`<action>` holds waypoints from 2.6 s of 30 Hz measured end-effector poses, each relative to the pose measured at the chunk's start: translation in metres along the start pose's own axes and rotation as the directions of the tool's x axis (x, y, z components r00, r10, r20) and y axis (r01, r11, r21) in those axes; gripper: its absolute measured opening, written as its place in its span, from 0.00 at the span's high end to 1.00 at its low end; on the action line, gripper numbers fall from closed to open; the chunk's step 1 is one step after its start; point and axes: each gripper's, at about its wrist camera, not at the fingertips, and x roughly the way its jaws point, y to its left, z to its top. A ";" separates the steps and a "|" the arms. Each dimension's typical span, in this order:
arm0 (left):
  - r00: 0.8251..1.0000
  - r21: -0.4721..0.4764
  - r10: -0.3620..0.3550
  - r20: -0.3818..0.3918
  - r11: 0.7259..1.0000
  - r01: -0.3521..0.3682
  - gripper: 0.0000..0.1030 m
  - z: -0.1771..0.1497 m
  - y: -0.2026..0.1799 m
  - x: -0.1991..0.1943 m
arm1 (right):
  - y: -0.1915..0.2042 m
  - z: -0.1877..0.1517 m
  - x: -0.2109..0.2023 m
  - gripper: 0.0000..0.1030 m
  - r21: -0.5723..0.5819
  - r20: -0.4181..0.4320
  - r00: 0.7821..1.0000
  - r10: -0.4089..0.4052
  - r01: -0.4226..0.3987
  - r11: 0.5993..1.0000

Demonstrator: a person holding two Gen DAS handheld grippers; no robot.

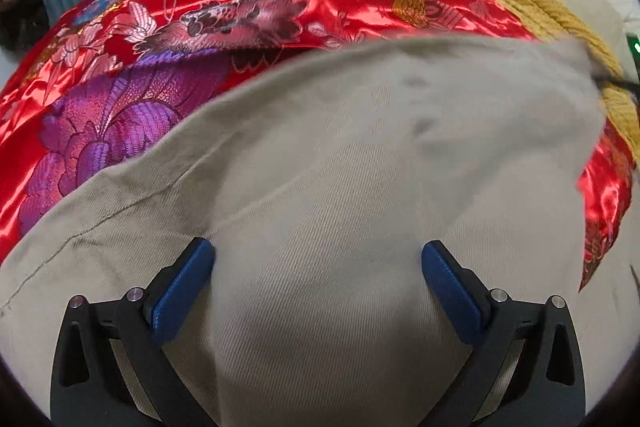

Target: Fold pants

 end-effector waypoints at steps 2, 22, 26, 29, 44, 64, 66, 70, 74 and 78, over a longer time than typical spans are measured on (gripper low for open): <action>1.000 0.010 0.000 -0.013 1.000 0.000 0.00 0.001 -0.001 0.001 | 0.014 0.025 -0.001 0.89 -0.219 0.146 0.965 -0.220 0.248 0.944; 0.981 0.170 -0.035 -0.189 0.983 0.067 0.01 -0.026 -0.048 -0.058 | 0.217 0.037 0.063 0.43 0.177 -0.200 0.760 0.619 -0.593 0.785; 0.994 0.140 -0.018 -0.106 0.990 0.032 0.01 -0.043 -0.063 -0.096 | 0.213 0.034 0.012 0.49 0.124 -0.113 0.855 0.506 -0.493 0.861; 0.998 0.052 -0.064 -0.030 0.996 0.065 0.01 -0.068 -0.092 -0.110 | 0.212 -0.002 -0.061 0.36 0.066 -0.020 0.815 0.578 -0.576 0.815; 0.992 -0.096 0.118 0.046 0.989 -0.113 0.01 -0.177 -0.125 -0.110 | -0.018 -0.266 -0.114 0.81 0.703 0.039 0.991 0.130 -0.120 0.701; 0.984 -0.126 0.143 0.104 0.984 -0.130 0.01 -0.190 -0.125 -0.107 | 0.281 -0.249 -0.124 0.35 -0.010 0.168 0.943 0.286 -0.289 0.957; 0.984 -0.126 0.143 0.105 0.983 -0.130 0.01 -0.190 -0.125 -0.107 | 0.286 -0.245 -0.119 0.35 -0.018 0.171 0.944 0.283 -0.284 0.959; 0.980 -0.125 0.166 0.106 0.980 -0.153 0.01 -0.191 -0.128 -0.108 | 0.289 -0.249 -0.126 0.35 -0.024 0.190 0.941 0.281 -0.282 0.959; 0.979 -0.120 0.182 0.097 0.978 -0.170 0.01 -0.193 -0.131 -0.109 | 0.292 -0.248 -0.122 0.34 -0.033 0.200 0.943 0.268 -0.267 0.963; 0.978 -0.130 0.178 0.108 0.978 -0.163 0.00 -0.194 -0.129 -0.108 | 0.294 -0.245 -0.119 0.30 -0.036 0.198 0.945 0.259 -0.257 0.966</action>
